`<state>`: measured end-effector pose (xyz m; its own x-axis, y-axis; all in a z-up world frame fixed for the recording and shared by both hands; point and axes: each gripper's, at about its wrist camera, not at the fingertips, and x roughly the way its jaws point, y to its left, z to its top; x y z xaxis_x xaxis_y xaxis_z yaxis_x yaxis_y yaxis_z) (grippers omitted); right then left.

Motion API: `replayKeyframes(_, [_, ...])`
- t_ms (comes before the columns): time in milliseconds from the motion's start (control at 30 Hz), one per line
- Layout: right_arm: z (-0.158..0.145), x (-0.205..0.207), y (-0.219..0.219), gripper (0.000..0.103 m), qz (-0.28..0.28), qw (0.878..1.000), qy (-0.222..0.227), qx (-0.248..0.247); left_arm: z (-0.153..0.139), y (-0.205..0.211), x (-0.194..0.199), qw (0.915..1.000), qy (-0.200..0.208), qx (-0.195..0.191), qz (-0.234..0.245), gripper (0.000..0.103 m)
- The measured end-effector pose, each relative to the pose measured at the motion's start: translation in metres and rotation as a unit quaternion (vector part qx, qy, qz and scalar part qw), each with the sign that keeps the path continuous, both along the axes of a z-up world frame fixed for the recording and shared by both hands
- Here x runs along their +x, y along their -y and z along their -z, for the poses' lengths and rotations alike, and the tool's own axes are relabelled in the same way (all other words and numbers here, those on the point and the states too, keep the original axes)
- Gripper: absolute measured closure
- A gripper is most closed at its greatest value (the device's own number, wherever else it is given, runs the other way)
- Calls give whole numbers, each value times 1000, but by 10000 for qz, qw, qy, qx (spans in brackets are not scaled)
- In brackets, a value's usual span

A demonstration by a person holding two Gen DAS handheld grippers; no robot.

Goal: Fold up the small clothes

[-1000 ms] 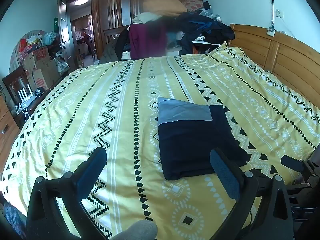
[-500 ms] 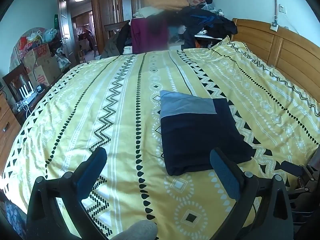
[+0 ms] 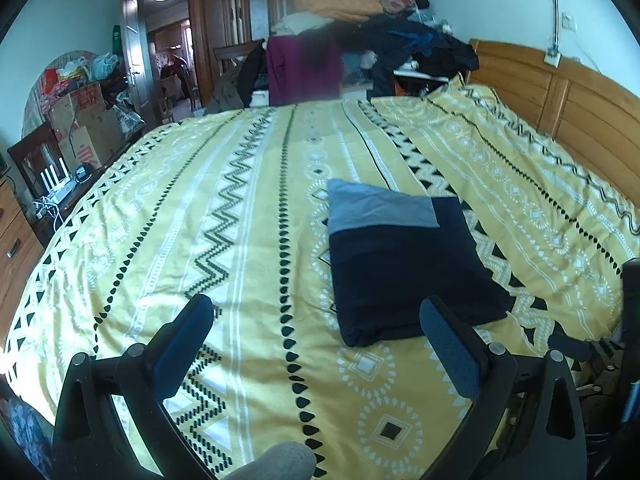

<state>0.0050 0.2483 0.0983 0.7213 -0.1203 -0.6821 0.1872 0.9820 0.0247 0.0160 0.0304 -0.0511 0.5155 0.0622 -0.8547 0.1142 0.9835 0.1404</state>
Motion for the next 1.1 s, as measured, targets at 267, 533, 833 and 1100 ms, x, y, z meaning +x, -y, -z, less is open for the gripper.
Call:
replayKeyframes(267, [9,-17,-138,0,-1111,9937,76,-107,43,-99,60,9945,-475,-140,-922,0])
replayKeyframes(533, [32,-51,-282,0,-2299,9729,-15,-255,75,-231,147,9862,-273,-573,-1528,0])
replayKeyframes(833, [78,-46,-324,0,-2489,9666,-604,-125,135,-276,200,9904,216,-294,-1331,0])
replayKeyframes(1100, [92,-27,-314,0,-2398,9683,-677,-197,136,-272,195,9899,403,-141,-1354,0])
